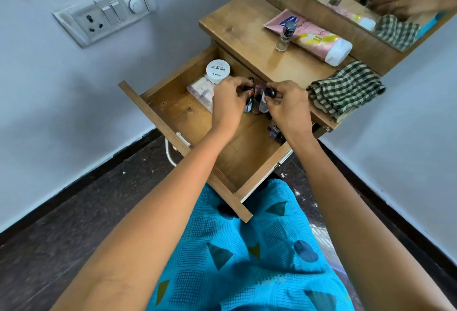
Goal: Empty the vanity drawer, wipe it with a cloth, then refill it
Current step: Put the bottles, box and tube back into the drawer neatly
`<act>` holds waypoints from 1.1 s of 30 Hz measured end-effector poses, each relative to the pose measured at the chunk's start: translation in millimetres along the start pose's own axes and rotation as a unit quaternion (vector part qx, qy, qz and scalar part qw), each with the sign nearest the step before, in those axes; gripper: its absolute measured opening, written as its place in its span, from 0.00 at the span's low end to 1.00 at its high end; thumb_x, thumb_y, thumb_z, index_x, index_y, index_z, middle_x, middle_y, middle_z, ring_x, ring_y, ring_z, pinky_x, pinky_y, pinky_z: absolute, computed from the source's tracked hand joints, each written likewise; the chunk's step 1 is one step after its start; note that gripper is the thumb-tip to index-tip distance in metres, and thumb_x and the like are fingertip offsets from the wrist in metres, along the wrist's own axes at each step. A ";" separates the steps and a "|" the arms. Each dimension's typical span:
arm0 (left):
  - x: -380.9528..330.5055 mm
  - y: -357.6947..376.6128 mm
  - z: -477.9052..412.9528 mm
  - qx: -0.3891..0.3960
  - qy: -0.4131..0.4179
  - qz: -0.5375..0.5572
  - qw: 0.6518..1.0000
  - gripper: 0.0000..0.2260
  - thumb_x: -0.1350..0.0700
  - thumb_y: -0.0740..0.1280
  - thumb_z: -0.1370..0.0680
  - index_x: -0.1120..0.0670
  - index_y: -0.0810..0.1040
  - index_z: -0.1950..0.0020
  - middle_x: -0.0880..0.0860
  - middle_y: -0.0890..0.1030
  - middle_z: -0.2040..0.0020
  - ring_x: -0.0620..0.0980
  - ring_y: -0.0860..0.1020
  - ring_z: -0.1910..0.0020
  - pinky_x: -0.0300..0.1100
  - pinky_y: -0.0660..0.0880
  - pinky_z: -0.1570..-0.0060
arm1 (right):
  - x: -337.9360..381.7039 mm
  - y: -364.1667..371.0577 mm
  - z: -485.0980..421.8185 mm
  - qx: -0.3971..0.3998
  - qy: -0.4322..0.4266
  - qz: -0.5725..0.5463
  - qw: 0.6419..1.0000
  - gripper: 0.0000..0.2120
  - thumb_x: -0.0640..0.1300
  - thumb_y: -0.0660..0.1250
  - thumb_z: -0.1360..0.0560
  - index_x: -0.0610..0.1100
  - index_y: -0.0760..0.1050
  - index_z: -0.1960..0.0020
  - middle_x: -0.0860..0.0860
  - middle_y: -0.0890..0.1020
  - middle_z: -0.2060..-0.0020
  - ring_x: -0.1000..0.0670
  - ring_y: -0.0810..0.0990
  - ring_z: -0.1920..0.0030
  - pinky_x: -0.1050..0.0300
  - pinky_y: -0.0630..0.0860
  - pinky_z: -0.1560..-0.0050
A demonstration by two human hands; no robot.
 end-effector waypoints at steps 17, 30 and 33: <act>18.9 20.8 5.1 0.047 -0.042 -0.066 0.996 0.09 0.66 0.67 0.27 0.61 0.80 0.47 0.57 0.82 0.48 0.50 0.79 0.49 0.28 0.68 0.54 | -11.1 35.2 3.4 0.090 -0.019 0.293 0.952 0.11 0.33 0.60 0.24 0.38 0.74 0.43 0.44 0.76 0.42 0.43 0.74 0.42 0.51 0.75 0.50; 23.2 23.7 4.0 0.048 -0.030 -0.092 0.994 0.09 0.66 0.68 0.27 0.60 0.80 0.47 0.56 0.82 0.49 0.49 0.80 0.50 0.28 0.69 0.54 | -13.9 40.3 3.2 0.070 -0.008 0.260 0.963 0.12 0.33 0.61 0.25 0.36 0.72 0.41 0.41 0.76 0.42 0.41 0.77 0.44 0.50 0.76 0.50; 26.9 20.7 2.0 0.046 -0.028 -0.088 0.995 0.10 0.66 0.68 0.27 0.59 0.81 0.48 0.55 0.83 0.49 0.49 0.80 0.50 0.32 0.72 0.50 | -16.2 42.3 5.0 0.058 -0.011 0.257 0.965 0.13 0.34 0.63 0.26 0.36 0.73 0.42 0.42 0.76 0.42 0.42 0.76 0.44 0.50 0.75 0.47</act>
Point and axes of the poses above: each hand's wrist, its own z-axis away from the middle knuckle, its own y-axis out of the palm, x = y × z, the point moved 2 cm from there along -z, towards the middle knuckle
